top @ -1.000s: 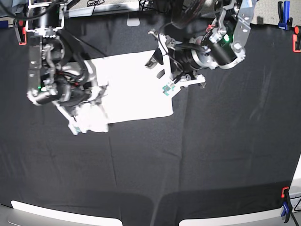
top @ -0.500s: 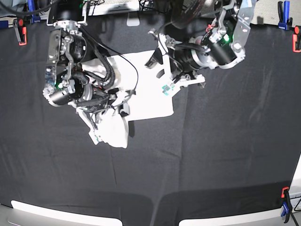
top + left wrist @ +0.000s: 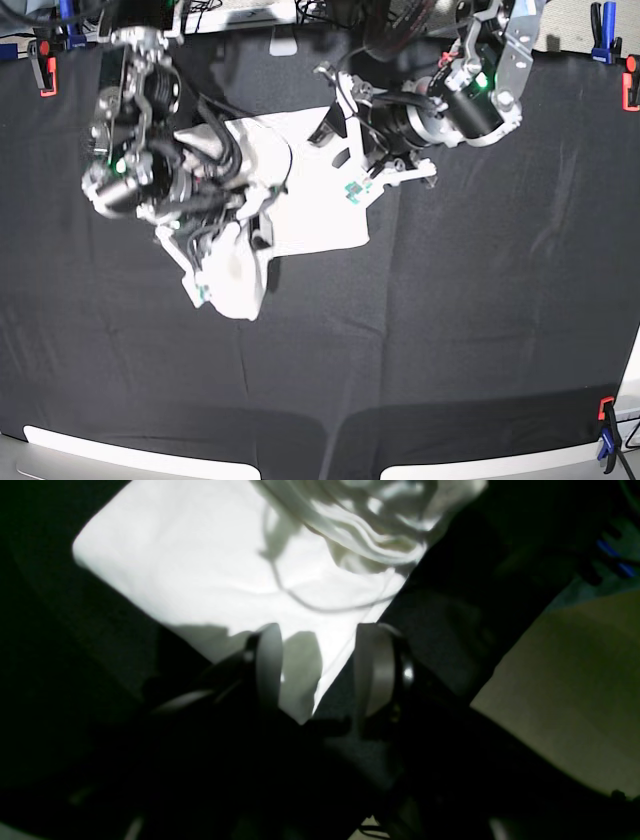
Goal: Layout the t-shirt on the table in an organized manner, then fold the t-shirt properly
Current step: 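Lift the gathered shirt end with the right gripper toward the left gripper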
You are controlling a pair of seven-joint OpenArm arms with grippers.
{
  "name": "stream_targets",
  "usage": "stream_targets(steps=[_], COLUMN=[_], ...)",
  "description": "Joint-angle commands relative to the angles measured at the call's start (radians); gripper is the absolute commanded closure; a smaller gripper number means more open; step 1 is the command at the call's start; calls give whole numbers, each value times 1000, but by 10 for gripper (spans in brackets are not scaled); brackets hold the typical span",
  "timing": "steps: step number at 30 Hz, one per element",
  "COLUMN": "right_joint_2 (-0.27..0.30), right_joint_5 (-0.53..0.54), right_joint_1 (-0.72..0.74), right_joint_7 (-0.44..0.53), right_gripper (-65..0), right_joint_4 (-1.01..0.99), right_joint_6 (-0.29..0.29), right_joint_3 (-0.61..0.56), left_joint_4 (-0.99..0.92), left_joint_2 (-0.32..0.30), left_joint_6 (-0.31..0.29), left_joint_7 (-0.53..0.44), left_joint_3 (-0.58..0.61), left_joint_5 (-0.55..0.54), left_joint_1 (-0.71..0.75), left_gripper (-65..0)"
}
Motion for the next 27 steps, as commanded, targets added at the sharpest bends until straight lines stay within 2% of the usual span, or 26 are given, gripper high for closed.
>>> stream_targets(steps=[1, 9, 14, 18, 27], right_joint_2=[3, 24, 55, 55, 55], right_joint_5=[21, -50, -48, -16, -15], right_joint_1=[11, 1, 1, 2, 2], right_joint_7=[25, 26, 26, 26, 26], right_gripper=[0, 0, 0, 0, 0], right_joint_4=[31, 48, 48, 48, 85], right_joint_6=[3, 3, 3, 3, 4], right_joint_3=[2, 5, 5, 5, 5], left_joint_4=[19, 19, 19, 19, 19], left_joint_2=[3, 3, 3, 3, 3], left_joint_6=[-3, -3, -3, -3, -3], left_joint_7=[-32, -45, -46, -47, -67], left_joint_3=[1, 1, 1, 1, 1], left_joint_5=[-9, -10, -11, -10, -11], left_joint_1=[-10, -10, -10, -10, -10], left_gripper=[-222, -222, -222, -222, -222])
